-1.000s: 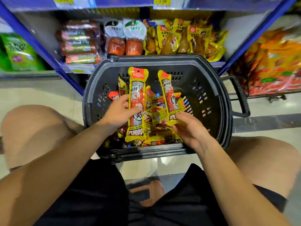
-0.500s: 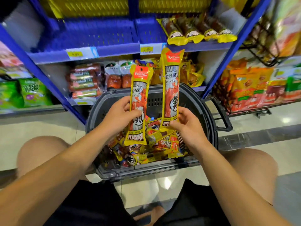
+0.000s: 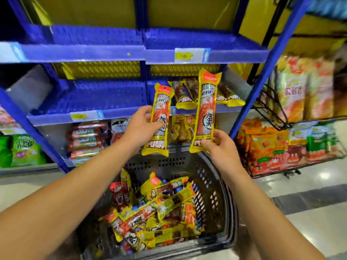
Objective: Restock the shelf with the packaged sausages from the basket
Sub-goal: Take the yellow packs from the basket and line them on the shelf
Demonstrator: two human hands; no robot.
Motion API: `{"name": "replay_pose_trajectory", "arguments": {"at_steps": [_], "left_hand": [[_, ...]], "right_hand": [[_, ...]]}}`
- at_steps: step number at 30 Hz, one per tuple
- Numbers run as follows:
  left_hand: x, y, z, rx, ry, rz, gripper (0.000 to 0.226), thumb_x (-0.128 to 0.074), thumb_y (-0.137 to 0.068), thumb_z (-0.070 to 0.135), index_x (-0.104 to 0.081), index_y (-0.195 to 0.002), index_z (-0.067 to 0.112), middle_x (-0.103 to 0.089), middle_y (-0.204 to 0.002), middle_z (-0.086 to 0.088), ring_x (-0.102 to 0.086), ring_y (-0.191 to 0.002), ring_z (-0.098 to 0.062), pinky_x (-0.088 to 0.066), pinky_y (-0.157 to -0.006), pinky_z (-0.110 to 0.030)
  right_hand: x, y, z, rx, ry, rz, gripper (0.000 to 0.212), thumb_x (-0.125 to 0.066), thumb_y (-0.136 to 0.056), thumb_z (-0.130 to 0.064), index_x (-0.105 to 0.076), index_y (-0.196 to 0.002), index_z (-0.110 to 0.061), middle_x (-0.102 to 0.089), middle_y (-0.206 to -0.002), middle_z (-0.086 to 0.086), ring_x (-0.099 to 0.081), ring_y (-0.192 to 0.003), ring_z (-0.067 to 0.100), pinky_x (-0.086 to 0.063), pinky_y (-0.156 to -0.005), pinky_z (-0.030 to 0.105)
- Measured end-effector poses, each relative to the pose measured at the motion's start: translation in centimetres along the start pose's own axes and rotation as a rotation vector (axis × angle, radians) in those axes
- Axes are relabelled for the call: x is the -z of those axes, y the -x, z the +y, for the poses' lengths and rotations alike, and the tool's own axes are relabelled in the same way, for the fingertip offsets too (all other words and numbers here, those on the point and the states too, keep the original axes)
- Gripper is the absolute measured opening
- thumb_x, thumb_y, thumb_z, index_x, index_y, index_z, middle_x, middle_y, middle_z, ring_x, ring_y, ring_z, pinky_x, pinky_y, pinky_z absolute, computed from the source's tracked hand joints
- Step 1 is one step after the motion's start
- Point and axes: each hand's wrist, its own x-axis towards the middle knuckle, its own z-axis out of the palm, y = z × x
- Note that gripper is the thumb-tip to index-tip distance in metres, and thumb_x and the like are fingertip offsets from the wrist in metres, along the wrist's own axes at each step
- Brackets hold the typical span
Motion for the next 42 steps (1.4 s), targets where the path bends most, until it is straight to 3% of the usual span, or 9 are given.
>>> {"name": "replay_pose_trajectory", "arguments": {"at_steps": [3,7,9,12,19,27,35,37,42], "left_hand": [[-0.8,-3.0,1.8,-0.059,-0.1,0.127,0.058,-0.068,-0.088,0.029,-0.044,-0.139,0.016,-0.052,-0.121,0.001,-0.053,-0.099,-0.013,-0.044,-0.071,-0.022],[-1.4,-6.4,3.1,-0.044,-0.113,0.192,0.043,-0.067,-0.083,0.044,-0.062,-0.12,0.021,-0.06,-0.118,0.002,-0.058,-0.108,-0.021,-0.049,-0.09,-0.037],[-1.5,-7.4,3.2,0.014,-0.051,0.138,0.037,-0.067,-0.079,0.043,-0.068,-0.108,0.02,-0.067,-0.112,-0.002,-0.062,-0.107,-0.026,-0.056,-0.079,-0.039],[-1.3,-7.2,3.2,0.123,0.03,0.003,0.047,-0.069,-0.085,0.034,-0.059,-0.128,0.019,-0.058,-0.132,0.002,-0.059,-0.113,-0.02,-0.06,-0.064,-0.033],[2.2,-5.2,3.4,-0.051,-0.262,-0.052,0.053,-0.058,-0.089,0.052,-0.051,-0.138,0.033,-0.051,-0.133,0.013,-0.051,-0.119,-0.012,-0.044,-0.093,-0.033],[1.8,-6.7,3.1,-0.193,-0.691,-0.165,0.06,-0.054,-0.089,0.059,-0.042,-0.143,0.037,-0.04,-0.152,0.007,-0.036,-0.14,-0.021,-0.03,-0.11,-0.036],[0.8,-9.8,2.4,-0.185,-0.745,-0.171,0.064,-0.046,-0.093,0.058,-0.033,-0.149,0.032,-0.041,-0.151,0.0,-0.054,-0.121,-0.029,-0.042,-0.094,-0.034],[0.8,-10.4,2.2,-0.198,-0.777,-0.178,0.064,-0.044,-0.094,0.058,-0.03,-0.15,0.031,-0.045,-0.148,-0.003,-0.051,-0.126,-0.025,-0.04,-0.098,-0.034],[0.4,-11.0,2.1,-0.195,-0.776,-0.192,0.061,-0.044,-0.095,0.054,-0.028,-0.151,0.033,-0.045,-0.147,-0.007,-0.062,-0.101,-0.032,-0.046,-0.087,-0.038]], "right_hand": [[0.4,-2.2,-1.0,0.008,-0.001,0.011,0.035,-0.067,-0.087,-0.024,-0.062,-0.122,-0.021,-0.07,-0.111,-0.001,-0.067,-0.101,0.017,-0.051,-0.097,0.045],[0.3,-4.3,-1.8,0.017,-0.013,0.014,0.028,-0.065,-0.091,-0.019,-0.063,-0.118,-0.019,-0.071,-0.109,0.0,-0.069,-0.094,0.017,-0.056,-0.087,0.037],[0.4,-4.9,-2.0,0.016,-0.047,-0.001,0.023,-0.062,-0.093,-0.017,-0.061,-0.116,-0.018,-0.07,-0.108,0.001,-0.072,-0.087,0.017,-0.058,-0.075,0.028],[0.4,-5.1,-2.3,0.011,-0.09,-0.031,0.019,-0.06,-0.096,-0.016,-0.059,-0.115,-0.019,-0.069,-0.107,-0.001,-0.071,-0.087,0.016,-0.053,-0.065,0.019],[-0.4,-5.0,-1.9,0.028,-0.099,-0.032,0.022,-0.06,-0.095,-0.016,-0.061,-0.117,-0.017,-0.07,-0.109,0.0,-0.07,-0.09,0.012,-0.059,-0.078,0.03],[-0.4,-5.2,-2.5,0.04,-0.125,-0.012,0.016,-0.057,-0.097,-0.014,-0.064,-0.109,-0.021,-0.071,-0.105,-0.003,-0.069,-0.086,0.012,-0.057,-0.07,0.022],[-0.3,-6.3,-2.7,0.018,-0.146,-0.048,0.016,-0.055,-0.099,-0.015,-0.066,-0.105,-0.024,-0.072,-0.1,-0.007,-0.07,-0.089,0.011,-0.053,-0.065,0.015],[-0.3,-6.6,-2.5,0.01,-0.142,-0.053,0.016,-0.055,-0.098,-0.015,-0.066,-0.104,-0.025,-0.072,-0.1,-0.006,-0.07,-0.091,0.013,-0.054,-0.069,0.018],[-0.5,-7.1,-2.3,-0.001,-0.127,-0.04,0.021,-0.055,-0.098,-0.018,-0.065,-0.117,-0.02,-0.072,-0.105,-0.003,-0.069,-0.095,0.015,-0.057,-0.083,0.029]]}}
